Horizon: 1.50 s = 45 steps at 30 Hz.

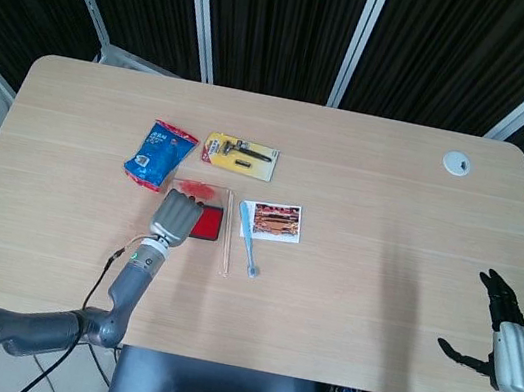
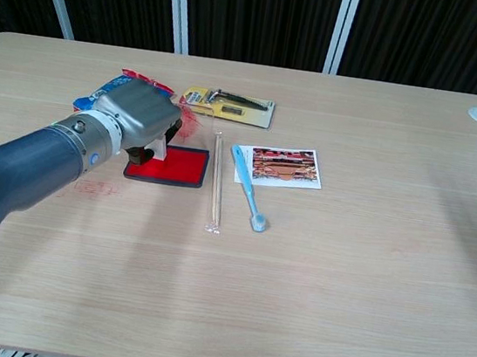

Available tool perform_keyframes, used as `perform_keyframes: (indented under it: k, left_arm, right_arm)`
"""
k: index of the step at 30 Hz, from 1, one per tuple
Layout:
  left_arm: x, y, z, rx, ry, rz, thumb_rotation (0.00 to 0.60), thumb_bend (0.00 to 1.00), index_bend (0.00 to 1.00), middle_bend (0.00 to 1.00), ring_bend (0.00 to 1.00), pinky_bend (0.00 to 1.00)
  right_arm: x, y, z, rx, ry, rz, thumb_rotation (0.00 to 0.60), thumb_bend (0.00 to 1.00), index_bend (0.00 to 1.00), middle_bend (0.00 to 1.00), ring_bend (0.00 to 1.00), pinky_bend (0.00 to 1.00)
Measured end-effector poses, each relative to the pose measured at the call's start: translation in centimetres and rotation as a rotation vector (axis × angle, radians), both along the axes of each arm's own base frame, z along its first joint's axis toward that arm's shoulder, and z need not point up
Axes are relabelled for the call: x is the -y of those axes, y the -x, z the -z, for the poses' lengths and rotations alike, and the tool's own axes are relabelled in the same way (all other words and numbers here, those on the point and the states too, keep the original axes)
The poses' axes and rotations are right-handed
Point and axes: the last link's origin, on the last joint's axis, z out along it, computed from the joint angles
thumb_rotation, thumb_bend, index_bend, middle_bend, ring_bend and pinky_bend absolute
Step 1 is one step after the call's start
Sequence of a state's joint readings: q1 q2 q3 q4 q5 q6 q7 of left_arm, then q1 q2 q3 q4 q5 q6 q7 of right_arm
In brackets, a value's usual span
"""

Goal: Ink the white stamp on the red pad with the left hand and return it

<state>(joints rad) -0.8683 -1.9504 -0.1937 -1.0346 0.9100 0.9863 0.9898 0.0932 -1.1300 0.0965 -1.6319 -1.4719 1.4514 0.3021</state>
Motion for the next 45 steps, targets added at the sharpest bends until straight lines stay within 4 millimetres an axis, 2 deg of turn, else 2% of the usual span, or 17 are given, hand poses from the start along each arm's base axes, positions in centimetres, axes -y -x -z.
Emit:
perform_keyframes:
  k: [11,29,45]
  left_arm:
    - [0.01,0.42,0.32,0.0,-0.001,-0.014,0.6,0.56,0.76,0.78,0.58,0.63]
    - [0.06,0.01,-0.26,0.004,-0.007,0.003,0.6,0.56,0.76,0.79,0.59,0.63]
    - [0.22,0.75,0.29,-0.015,-0.002,-0.013,0.6,0.56,0.76,0.79,0.59,0.63]
  right_arm:
    - [0.01,-0.01,-0.02,0.002,0.002,-0.001,0.6,0.13,0.0,0.0,0.0,0.18]
    - [-0.01,-0.02,-0.03,0.003,0.002,-0.001,0.6,0.13,0.0,0.0,0.0,0.18]
    - [0.02,-0.01,-0.04,0.004,0.001,-0.001,0.6,0.13,0.0,0.0,0.0,0.19]
